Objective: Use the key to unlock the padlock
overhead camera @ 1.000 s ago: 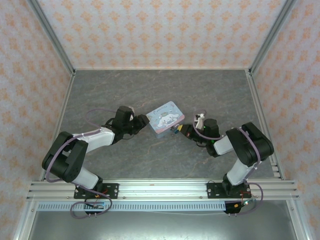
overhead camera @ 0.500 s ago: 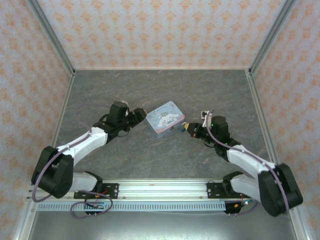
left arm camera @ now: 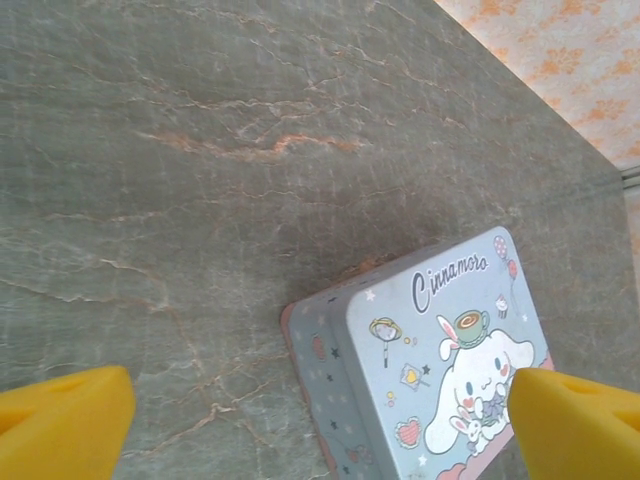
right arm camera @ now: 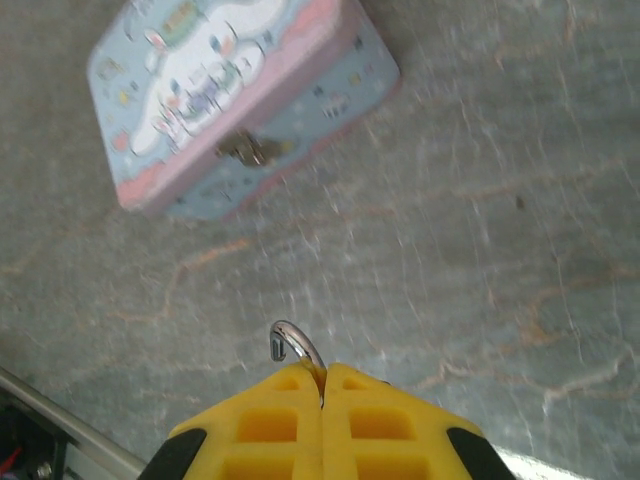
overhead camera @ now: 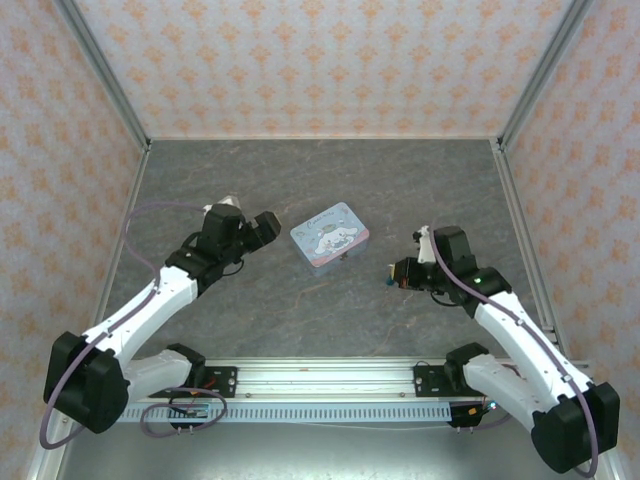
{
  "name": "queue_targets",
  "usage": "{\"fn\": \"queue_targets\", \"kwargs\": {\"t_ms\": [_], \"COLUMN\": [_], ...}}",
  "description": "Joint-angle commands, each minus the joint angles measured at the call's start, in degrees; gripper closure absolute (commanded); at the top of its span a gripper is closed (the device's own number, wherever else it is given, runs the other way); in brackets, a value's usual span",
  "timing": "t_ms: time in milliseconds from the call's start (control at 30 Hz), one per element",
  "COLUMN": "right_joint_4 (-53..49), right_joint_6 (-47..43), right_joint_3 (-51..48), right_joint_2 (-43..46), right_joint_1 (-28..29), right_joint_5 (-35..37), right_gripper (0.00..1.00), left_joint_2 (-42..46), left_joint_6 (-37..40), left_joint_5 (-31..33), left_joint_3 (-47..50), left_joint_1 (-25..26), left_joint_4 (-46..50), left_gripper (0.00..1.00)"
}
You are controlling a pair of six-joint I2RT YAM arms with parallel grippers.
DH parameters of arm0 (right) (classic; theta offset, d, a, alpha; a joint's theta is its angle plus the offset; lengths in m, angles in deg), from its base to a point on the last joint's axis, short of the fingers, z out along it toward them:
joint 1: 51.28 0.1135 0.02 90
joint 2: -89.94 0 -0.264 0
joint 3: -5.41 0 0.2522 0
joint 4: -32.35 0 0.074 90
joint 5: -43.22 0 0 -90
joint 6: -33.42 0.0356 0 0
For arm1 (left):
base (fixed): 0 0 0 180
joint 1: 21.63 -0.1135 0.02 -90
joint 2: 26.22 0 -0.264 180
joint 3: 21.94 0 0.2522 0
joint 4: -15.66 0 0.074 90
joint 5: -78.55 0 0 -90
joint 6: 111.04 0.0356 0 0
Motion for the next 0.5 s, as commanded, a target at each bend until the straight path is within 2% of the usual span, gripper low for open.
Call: {"fn": "queue_targets", "kwargs": {"t_ms": [0, 467], "right_joint_4": [-6.02, 1.21], "right_joint_6": [-0.63, 0.00], "right_joint_3": [0.76, -1.90], "right_joint_2": [-2.07, -16.62], "right_joint_1": [-0.19, 0.14], "right_joint_5": [-0.17, 0.15], "right_gripper": [1.00, 1.00], "left_joint_2": [1.60, 2.61], "left_joint_6": [2.71, 2.72], "left_joint_5": [3.81, 4.78], "left_joint_3": [-1.31, 0.82], "left_joint_1": [-0.65, -0.93], "left_joint_4": [4.88, 5.76], "left_gripper": [0.04, 0.04]}}
